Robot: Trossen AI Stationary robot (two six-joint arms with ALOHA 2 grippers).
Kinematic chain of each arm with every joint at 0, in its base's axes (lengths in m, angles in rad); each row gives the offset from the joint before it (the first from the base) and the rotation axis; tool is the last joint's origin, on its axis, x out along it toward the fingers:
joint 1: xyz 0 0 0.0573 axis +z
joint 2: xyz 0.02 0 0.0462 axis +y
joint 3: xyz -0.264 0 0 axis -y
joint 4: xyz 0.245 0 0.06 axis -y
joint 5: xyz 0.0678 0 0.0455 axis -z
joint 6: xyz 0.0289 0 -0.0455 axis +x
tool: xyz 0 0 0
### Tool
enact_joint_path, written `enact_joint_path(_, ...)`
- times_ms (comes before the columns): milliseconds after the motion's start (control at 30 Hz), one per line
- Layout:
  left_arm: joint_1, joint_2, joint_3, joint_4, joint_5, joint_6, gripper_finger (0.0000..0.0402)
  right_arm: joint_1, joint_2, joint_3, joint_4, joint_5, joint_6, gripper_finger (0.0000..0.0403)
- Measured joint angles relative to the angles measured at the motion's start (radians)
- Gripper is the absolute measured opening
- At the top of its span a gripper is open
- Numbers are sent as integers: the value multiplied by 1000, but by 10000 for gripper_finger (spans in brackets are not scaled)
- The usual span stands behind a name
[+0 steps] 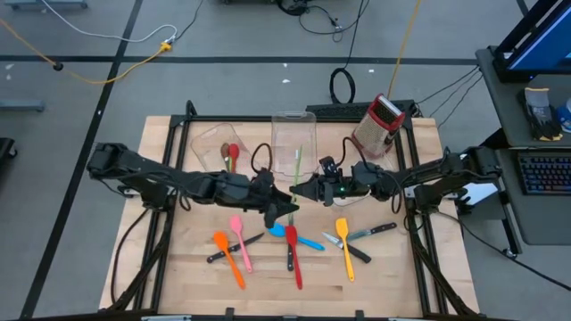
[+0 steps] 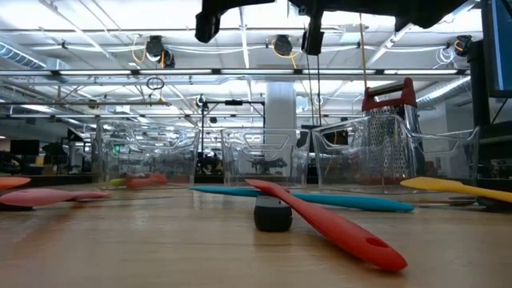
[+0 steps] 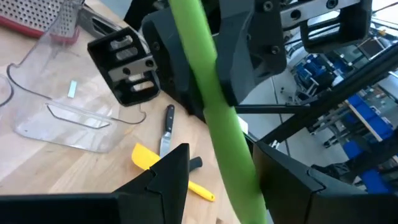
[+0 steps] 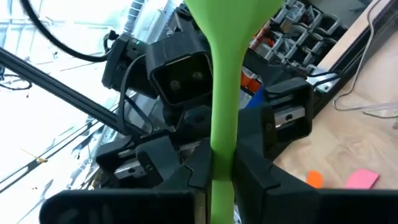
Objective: Pick & Place Kitchen Items
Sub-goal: Put the green spatula into the middle bin
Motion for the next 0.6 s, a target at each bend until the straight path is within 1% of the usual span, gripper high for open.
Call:
enact_joint_path(100,4,24,21,-2,-20,-1,182,0,-1,0,-1,2,0,29)
enact_joint_path(200,13,44,32,-9,-20,-32,181,0,0,0,-10,5,-8,29)
enact_joint_path(300,25,47,32,-20,-20,-69,167,0,0,0,-29,11,-8,29)
enact_joint_path(433,44,47,32,-45,-19,-82,118,0,0,0,-91,44,-11,29)
enact_joint_path(600,61,40,32,-52,-8,-88,28,0,-1,2,-112,57,-34,29)
